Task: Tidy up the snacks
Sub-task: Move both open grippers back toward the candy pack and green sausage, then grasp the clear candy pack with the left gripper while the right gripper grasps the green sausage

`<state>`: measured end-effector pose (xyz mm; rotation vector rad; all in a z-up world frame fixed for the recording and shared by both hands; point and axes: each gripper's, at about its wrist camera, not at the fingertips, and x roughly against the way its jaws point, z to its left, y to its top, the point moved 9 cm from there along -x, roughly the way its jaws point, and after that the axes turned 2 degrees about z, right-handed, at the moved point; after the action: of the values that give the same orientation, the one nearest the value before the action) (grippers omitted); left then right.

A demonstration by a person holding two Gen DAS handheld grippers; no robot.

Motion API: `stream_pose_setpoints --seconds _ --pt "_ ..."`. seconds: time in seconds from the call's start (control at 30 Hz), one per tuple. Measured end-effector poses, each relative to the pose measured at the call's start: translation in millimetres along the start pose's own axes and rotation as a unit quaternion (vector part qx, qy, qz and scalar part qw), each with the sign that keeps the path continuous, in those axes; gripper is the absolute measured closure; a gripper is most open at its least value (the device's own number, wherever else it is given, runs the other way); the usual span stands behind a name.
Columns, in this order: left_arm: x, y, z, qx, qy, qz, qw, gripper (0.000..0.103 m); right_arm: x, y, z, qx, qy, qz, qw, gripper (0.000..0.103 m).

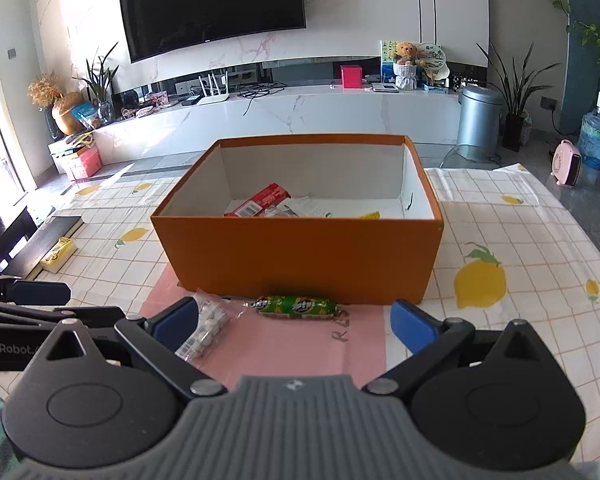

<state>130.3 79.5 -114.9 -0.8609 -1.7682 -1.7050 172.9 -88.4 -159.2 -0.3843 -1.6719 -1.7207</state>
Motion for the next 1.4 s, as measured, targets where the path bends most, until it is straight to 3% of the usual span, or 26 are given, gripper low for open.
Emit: stream_pose_setpoints --seconds 0.27,0.77,0.97,1.23,1.4 --pt "-13.5 -9.6 5.6 0.028 -0.020 0.002 0.9994 0.023 -21.6 -29.8 10.3 0.015 -0.008 0.023 1.000 0.004" --pt "-49.5 -14.0 22.2 0.041 -0.027 0.016 0.9987 0.025 -65.1 -30.5 14.2 0.023 -0.006 0.050 0.998 0.020" --pt "-70.3 -16.2 16.4 0.033 -0.050 0.034 0.9976 0.025 -91.5 -25.3 10.0 0.077 -0.028 0.057 0.995 0.023" --pt "-95.6 -20.2 7.2 0.033 -0.058 0.056 0.9962 0.025 -117.5 -12.3 -3.6 0.181 -0.054 0.041 0.981 0.024" --pt "-102.5 -23.1 5.7 0.036 -0.052 0.060 0.9962 0.022 -130.5 -14.1 -8.8 0.178 -0.043 0.035 0.983 0.031"
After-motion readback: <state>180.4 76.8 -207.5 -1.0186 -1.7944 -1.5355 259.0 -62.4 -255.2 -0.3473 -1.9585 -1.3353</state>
